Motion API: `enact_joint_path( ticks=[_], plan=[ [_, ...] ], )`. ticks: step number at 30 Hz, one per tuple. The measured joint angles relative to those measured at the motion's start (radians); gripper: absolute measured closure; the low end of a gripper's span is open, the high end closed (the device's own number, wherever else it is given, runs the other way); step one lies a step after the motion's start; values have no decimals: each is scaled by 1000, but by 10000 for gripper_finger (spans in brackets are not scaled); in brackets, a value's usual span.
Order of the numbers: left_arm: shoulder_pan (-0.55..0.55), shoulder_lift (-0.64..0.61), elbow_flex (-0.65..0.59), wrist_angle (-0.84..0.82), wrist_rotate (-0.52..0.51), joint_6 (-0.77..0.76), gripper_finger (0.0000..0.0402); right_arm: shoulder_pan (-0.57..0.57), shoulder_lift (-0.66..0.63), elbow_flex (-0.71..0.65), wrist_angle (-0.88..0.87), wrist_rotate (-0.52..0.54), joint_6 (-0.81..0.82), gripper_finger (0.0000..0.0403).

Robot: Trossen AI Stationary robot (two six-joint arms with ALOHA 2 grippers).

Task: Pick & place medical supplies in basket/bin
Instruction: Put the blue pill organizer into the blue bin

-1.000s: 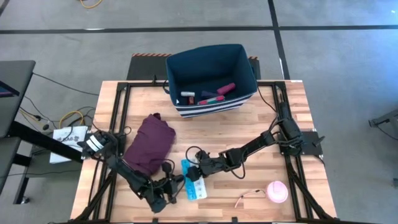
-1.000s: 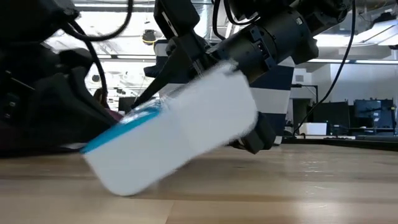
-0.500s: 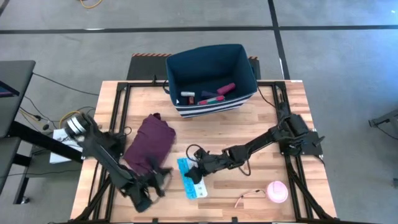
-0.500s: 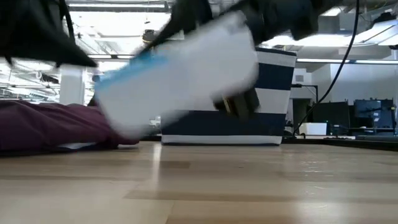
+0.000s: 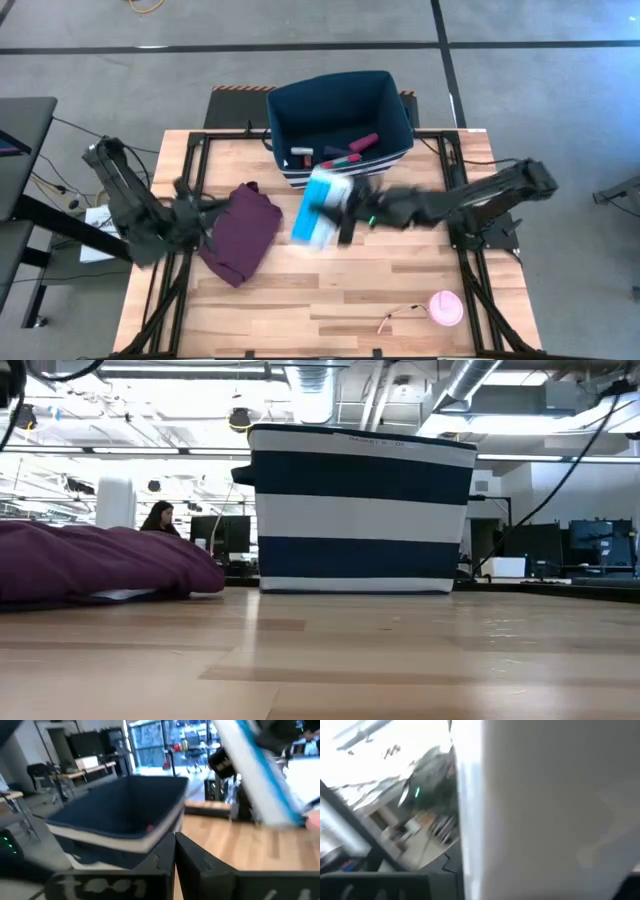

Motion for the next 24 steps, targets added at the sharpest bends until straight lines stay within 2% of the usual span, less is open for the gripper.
enact_joint_path(
  ticks=[7, 13, 18, 24],
  plan=[
    [0, -131, 0, 255, -10, 384, 401, -215, -187, 1, -14, 181, -248, 265],
    [0, -140, 0, 346, -9, 554, 401, -457, -180, 0, -112, 192, -238, 272],
    [0, -140, 0, 352, -8, 584, 401, -612, -58, -1, -179, 101, -175, 267],
    [0, -140, 0, 353, -12, 609, 401, -728, 117, 1, -123, -117, -55, 268]
  ],
)
